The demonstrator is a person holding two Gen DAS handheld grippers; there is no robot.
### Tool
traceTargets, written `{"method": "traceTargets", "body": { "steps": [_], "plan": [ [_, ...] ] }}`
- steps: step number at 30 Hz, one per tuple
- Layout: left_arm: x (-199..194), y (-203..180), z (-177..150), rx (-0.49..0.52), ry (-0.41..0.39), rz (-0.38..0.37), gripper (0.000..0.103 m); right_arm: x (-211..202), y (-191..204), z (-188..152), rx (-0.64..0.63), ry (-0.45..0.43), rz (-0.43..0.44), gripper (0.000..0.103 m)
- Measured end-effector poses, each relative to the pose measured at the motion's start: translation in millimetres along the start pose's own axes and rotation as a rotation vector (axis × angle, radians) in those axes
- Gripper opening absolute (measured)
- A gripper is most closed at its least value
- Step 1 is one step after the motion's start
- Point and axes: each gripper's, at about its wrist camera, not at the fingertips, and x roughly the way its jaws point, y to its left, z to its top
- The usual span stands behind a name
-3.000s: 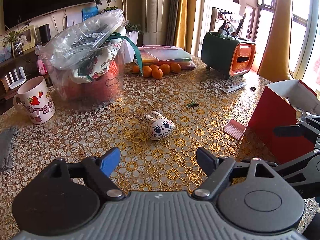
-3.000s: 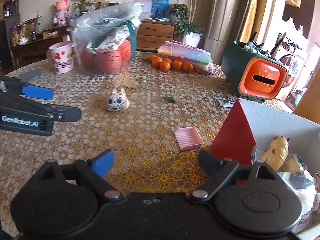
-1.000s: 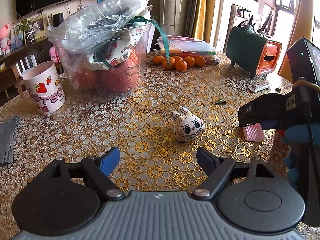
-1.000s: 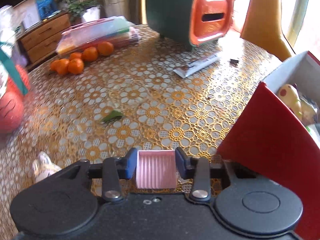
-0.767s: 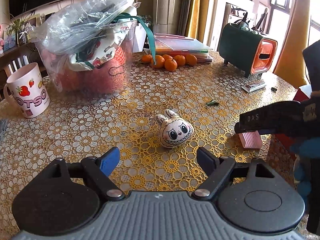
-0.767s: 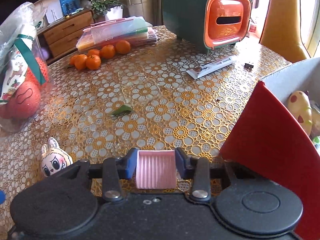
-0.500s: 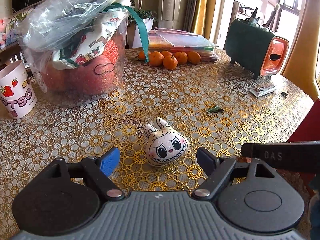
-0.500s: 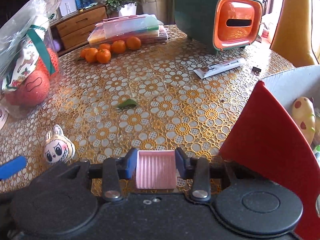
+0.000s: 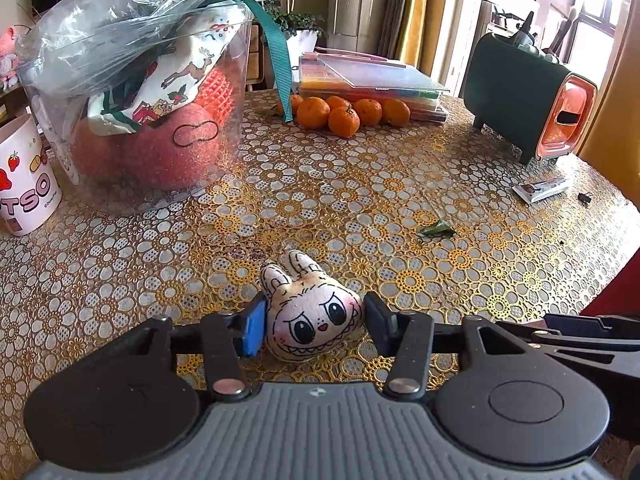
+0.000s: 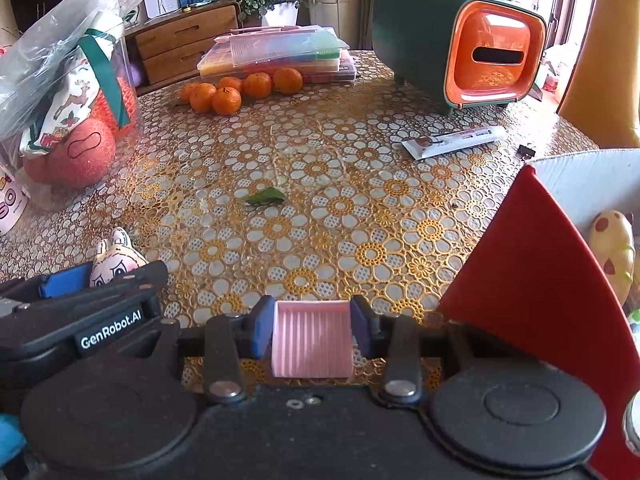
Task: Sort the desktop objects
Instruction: 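Grasp the pink comb with the right gripper while the left gripper grasps the white bunny plush, then carry the bunny plush and pink comb over the red shoebox with both grippers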
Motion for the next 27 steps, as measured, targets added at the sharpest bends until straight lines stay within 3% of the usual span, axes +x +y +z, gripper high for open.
{"method": "traceTargets", "body": {
  "steps": [14, 27],
  "plan": [
    [-35, -7, -8, 0.028, -0.004, -0.013, 0.048, -17, -2, -11, -0.008, 0.019, 0.038, 0.04],
    [-100, -16, -31, 0.059, 0.001, -0.06, 0.048, -77, -3, -28, -0.098, -0.007, 0.115, 0.04]
  ]
}}
